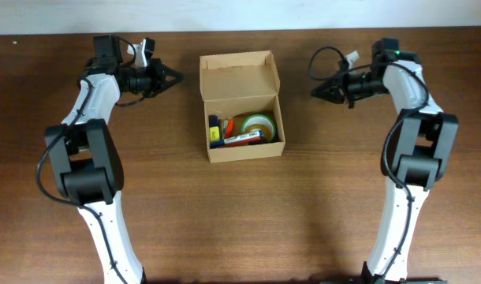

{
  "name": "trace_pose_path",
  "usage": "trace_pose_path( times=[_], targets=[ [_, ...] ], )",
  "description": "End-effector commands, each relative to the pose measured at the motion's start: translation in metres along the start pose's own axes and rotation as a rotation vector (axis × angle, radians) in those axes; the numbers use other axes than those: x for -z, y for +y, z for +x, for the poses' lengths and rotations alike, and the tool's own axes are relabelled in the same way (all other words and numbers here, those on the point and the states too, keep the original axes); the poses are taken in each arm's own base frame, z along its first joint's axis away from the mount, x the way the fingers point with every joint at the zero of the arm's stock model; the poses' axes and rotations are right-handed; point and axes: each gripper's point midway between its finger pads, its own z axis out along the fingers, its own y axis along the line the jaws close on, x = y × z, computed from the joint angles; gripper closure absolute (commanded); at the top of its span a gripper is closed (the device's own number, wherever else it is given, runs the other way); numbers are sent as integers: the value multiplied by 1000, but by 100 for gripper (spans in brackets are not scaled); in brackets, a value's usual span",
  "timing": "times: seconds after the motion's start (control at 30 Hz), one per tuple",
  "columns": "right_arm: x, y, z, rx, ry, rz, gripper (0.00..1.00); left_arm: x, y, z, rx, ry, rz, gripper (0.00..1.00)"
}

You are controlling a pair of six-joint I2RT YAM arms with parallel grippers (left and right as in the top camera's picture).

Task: Pack container
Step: 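Lift the right gripper up away from the box, then move both grippers to the raised lid's left and right edges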

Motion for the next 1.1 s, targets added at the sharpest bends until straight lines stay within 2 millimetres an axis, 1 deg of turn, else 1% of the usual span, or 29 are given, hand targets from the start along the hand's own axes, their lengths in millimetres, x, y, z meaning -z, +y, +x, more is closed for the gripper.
trace_pose_path(
  times=[0.0,0.07,0.17,0.33,0.47,0.67,0.83,1.07],
  targets=[
    [-12,18,3,20,44,-137,96,-16,10,11,138,62,119,98],
    [-16,18,3,20,51,-150,96,-22,14,15,174,84,169,98],
    [-16,17,2,18,47,-151,96,-28,23,19,209,100,183,98],
    [-18,23,-5,4,36,-177,96,-31,20,16,199,93,190,98],
    [-33,23,-8,-30,49,-192,96,-37,19,18,198,95,174,98],
    [-57,25,-4,-36,77,-174,96,-50,18,22,203,99,133,98],
    [-71,35,-3,-26,84,-179,96,-65,13,30,192,117,108,98],
    [-82,44,0,-7,97,-185,96,-75,2,33,152,127,123,98]
  ],
)
